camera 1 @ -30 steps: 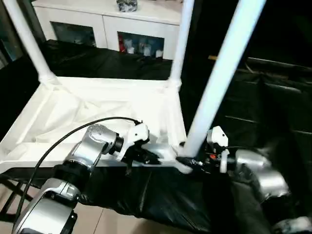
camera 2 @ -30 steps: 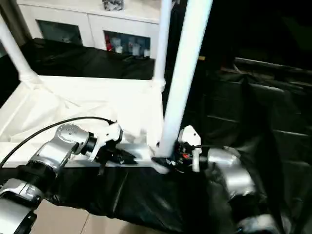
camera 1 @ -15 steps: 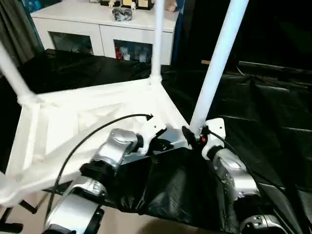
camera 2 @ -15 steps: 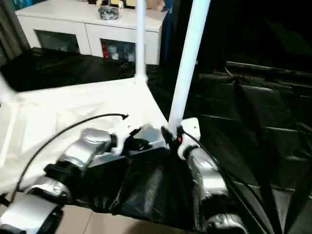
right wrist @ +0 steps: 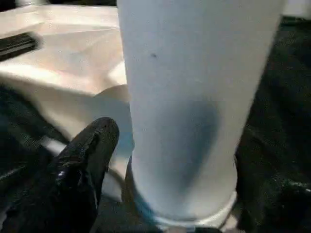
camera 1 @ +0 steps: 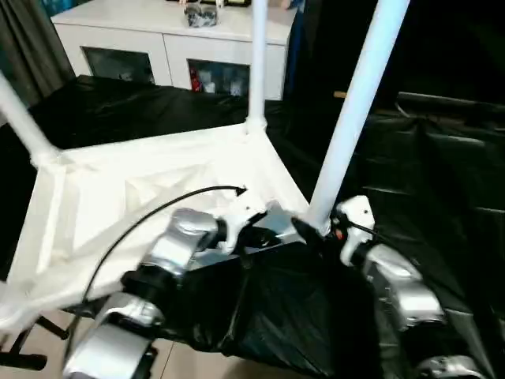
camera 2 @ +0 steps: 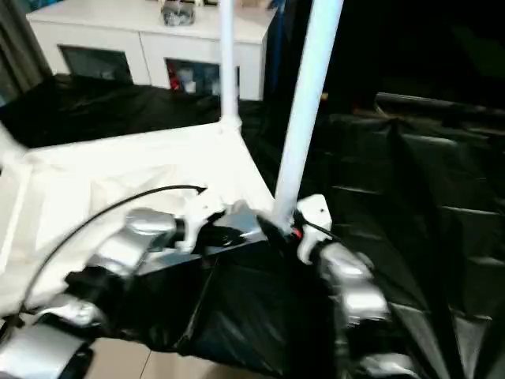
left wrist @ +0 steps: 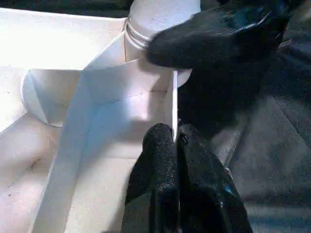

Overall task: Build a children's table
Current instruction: Rotate leg to tighten

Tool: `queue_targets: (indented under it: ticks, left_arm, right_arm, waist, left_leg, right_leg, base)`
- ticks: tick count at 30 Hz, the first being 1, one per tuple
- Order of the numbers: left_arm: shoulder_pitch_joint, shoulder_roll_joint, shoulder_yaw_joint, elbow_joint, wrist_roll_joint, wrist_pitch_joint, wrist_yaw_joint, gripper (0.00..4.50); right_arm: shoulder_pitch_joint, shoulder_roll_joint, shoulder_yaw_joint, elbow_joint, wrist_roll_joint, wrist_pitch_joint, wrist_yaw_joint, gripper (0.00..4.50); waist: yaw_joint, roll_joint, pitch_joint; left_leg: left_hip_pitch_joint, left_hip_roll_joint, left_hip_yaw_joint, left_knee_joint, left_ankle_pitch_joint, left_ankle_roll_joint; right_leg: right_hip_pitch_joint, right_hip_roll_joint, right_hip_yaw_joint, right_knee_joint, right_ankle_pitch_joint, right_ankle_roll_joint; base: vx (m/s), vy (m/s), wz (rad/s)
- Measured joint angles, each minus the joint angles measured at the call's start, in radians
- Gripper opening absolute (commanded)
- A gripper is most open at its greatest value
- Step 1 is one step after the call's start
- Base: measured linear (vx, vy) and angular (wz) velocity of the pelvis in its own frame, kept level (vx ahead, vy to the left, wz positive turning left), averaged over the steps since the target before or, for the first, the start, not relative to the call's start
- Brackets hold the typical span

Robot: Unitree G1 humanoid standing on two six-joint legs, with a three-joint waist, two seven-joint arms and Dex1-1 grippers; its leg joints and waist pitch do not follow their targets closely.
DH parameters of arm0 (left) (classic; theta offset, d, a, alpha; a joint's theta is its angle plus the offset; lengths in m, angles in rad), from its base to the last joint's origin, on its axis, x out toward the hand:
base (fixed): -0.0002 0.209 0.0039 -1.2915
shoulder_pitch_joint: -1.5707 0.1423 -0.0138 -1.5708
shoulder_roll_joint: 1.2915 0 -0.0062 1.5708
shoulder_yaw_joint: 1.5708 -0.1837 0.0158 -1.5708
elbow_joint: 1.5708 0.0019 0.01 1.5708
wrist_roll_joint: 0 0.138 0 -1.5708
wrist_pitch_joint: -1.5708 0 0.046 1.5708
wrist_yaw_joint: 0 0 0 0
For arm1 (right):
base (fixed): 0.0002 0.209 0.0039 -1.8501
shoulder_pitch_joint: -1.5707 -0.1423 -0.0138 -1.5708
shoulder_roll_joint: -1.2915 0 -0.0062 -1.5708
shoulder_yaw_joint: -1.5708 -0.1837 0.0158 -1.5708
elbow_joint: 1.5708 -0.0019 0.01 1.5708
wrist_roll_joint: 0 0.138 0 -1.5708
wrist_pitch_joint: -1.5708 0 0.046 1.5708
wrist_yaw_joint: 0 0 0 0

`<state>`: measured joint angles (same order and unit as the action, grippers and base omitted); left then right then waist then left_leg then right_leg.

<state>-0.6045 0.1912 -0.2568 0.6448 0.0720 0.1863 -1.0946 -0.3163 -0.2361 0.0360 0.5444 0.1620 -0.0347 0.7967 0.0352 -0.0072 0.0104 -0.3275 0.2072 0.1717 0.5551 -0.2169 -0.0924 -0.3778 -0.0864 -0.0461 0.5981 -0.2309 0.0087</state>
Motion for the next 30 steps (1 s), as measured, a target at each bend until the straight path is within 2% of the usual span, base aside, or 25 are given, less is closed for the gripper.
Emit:
queue_targets:
  ticks: [2, 9, 10, 16, 17, 23, 30]
  left_arm:
    - [0.004, 0.015, -0.002, -0.010, -0.002, -0.011, -0.033, 0.00]
    - [0.009, 0.054, -0.006, -0.020, -0.015, -0.025, -0.102, 0.00]
    - [0.010, 0.059, -0.007, -0.021, -0.017, -0.028, -0.111, 0.00]
    - [0.010, 0.076, -0.008, -0.022, -0.022, -0.041, -0.148, 0.00]
    - [0.010, 0.078, -0.008, -0.022, -0.022, -0.042, -0.150, 0.00]
    - [0.010, 0.089, -0.015, -0.022, -0.027, -0.048, -0.160, 0.00]
    - [0.010, 0.103, -0.024, -0.019, -0.028, -0.060, -0.180, 0.00]
  right_arm:
    - [0.005, -0.033, 0.013, -0.023, 0.006, 0.012, 0.066, 3.80]
    - [0.006, -0.094, 0.033, -0.038, 0.010, 0.023, 0.196, 3.65]
    - [0.006, -0.103, 0.037, -0.041, 0.016, 0.027, 0.213, 3.37]
    - [0.005, -0.123, 0.047, -0.054, 0.025, 0.042, 0.251, 3.19]
    - [0.004, -0.123, 0.048, -0.054, 0.025, 0.043, 0.253, 2.91]
    - [0.003, -0.129, 0.052, -0.055, 0.022, 0.041, 0.270, 2.71]
    - [0.003, -0.131, 0.065, -0.061, 0.024, 0.043, 0.284, 2.70]
  waist:
    - [0.000, 0.000, 0.000]
    - [0.000, -0.002, 0.002]
    - [0.000, -0.002, 0.002]
    - [0.001, -0.001, 0.003]
    - [0.001, -0.001, 0.003]
    - [0.001, 0.000, 0.004]
    - [0.001, -0.003, 0.005]
  left_leg:
    - [-0.005, 0.000, 0.000, 0.001, 0.000, 0.000]
    - [-0.005, 0.000, 0.001, 0.006, 0.000, 0.000]
    - [-0.005, 0.000, 0.001, 0.006, 0.000, 0.000]
    - [-0.006, 0.000, 0.002, 0.006, 0.000, 0.000]
    - [-0.006, 0.000, 0.002, 0.006, 0.000, 0.000]
    - [-0.006, 0.000, 0.002, 0.008, 0.000, 0.000]
    - [-0.005, 0.000, 0.002, 0.010, 0.000, 0.000]
  right_leg:
    - [-0.005, 0.000, 0.000, 0.001, 0.000, 0.000]
    - [-0.004, -0.001, 0.001, 0.003, 0.000, 0.000]
    - [-0.004, -0.002, 0.001, 0.003, 0.000, 0.000]
    - [-0.004, -0.002, 0.001, 0.003, 0.000, 0.000]
    - [-0.004, -0.002, 0.001, 0.004, 0.000, 0.000]
    - [-0.004, -0.002, 0.001, 0.004, 0.000, 0.000]
    - [-0.004, -0.002, 0.001, 0.007, 0.000, 0.000]
  base:
    - [0.000, 0.000, 0.00]
    - [0.000, 0.000, 0.00]
    - [0.000, 0.000, 0.00]
    - [0.000, 0.000, 0.00]
    - [0.000, 0.000, 0.00]
    - [0.000, 0.000, 0.00]
    - [0.000, 0.000, 0.00]
